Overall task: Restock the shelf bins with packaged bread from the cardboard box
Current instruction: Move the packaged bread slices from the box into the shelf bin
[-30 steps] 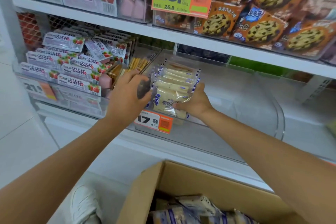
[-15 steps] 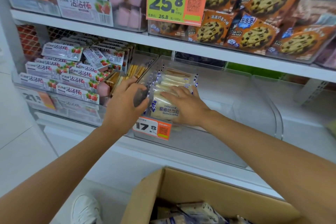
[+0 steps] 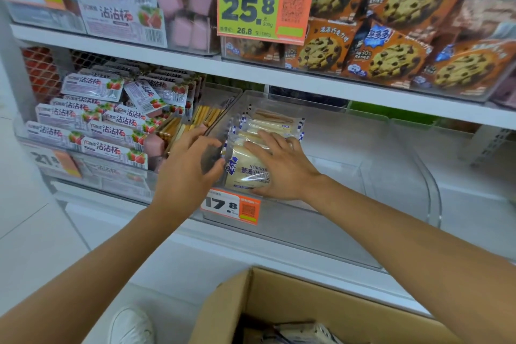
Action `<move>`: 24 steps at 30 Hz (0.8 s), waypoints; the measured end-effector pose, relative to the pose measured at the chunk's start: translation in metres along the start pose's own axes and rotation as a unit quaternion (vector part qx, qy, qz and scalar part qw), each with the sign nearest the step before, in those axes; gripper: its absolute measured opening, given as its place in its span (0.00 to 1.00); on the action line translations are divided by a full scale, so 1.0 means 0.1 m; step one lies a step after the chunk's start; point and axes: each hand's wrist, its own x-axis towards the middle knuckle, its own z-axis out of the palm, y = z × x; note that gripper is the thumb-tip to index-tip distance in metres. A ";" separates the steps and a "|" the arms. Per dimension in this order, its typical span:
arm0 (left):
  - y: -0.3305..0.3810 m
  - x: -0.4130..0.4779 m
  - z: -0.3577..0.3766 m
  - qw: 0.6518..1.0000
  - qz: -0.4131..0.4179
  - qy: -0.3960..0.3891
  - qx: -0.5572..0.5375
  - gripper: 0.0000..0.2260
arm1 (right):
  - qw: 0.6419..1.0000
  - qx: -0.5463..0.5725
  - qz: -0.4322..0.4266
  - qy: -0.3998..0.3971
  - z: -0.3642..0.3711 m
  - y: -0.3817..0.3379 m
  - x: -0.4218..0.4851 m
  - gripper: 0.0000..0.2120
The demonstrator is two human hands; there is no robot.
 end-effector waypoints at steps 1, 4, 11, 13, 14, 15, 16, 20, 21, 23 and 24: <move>0.01 0.01 -0.01 0.998 0.043 0.019 0.052 0.10 | 1.000 0.004 -0.002 0.005 -0.01 0.01 0.00 0.48; 0.09 0.18 -0.01 0.946 0.240 0.005 0.216 0.17 | 0.999 -0.015 -0.010 0.034 -0.02 0.01 0.01 0.47; 0.44 0.64 0.18 0.855 0.168 -0.316 0.376 0.34 | 0.997 0.082 -0.002 0.004 0.07 0.20 -0.10 0.53; 0.43 0.66 0.27 0.845 0.178 -0.330 0.381 0.37 | 0.994 0.112 0.010 -0.012 0.13 0.30 -0.19 0.55; 0.43 0.65 0.31 0.845 0.178 -0.333 0.379 0.37 | 0.993 0.116 0.008 -0.021 0.15 0.34 -0.22 0.55; 0.41 0.65 0.34 0.851 0.174 -0.329 0.371 0.35 | 0.993 0.119 0.004 -0.024 0.16 0.36 -0.24 0.55; 0.40 0.65 0.36 0.860 0.169 -0.321 0.359 0.33 | 0.991 0.129 0.002 -0.022 0.14 0.38 -0.25 0.54; 0.34 0.62 0.38 0.884 0.163 -0.275 0.342 0.30 | 0.980 0.199 0.027 -0.011 0.10 0.46 -0.27 0.53; 0.33 0.61 0.38 0.886 0.162 -0.267 0.342 0.30 | 0.978 0.205 0.030 -0.003 0.09 0.47 -0.27 0.52; 0.33 0.60 0.38 0.889 0.161 -0.262 0.338 0.28 | 0.985 0.169 0.012 0.033 0.10 0.46 -0.27 0.46; 0.34 0.60 0.37 0.891 0.160 -0.263 0.334 0.28 | 0.989 0.139 -0.004 0.055 0.10 0.45 -0.25 0.43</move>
